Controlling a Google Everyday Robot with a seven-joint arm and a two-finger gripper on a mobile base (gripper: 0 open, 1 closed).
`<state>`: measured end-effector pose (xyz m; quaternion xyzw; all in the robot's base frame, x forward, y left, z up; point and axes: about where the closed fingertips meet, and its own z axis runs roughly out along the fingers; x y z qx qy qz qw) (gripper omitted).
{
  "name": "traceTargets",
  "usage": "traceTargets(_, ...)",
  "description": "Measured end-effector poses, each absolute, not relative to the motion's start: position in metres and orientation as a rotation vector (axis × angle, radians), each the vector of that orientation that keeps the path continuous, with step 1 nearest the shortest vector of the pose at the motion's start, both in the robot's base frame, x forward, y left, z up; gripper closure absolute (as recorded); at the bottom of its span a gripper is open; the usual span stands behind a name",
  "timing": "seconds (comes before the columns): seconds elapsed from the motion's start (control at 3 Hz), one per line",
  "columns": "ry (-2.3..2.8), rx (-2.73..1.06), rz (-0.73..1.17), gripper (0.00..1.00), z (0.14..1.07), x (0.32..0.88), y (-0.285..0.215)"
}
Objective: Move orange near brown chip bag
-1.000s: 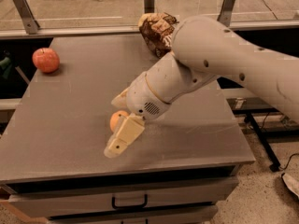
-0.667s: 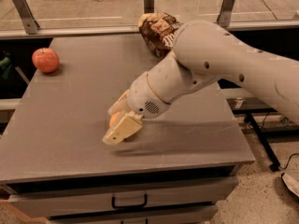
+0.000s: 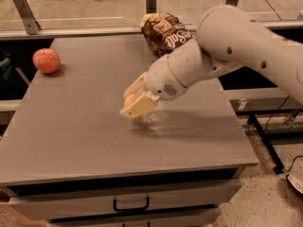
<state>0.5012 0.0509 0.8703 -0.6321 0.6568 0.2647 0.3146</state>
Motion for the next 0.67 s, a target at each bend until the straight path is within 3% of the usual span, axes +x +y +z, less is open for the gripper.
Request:
traceTargets(0.33, 1.716, -1.660, 0.688, 1.00, 0.8799, 0.5033, 0.0530)
traceTargets(0.67, 1.717, -1.662, 0.689, 1.00, 0.8790, 0.5025, 0.0534)
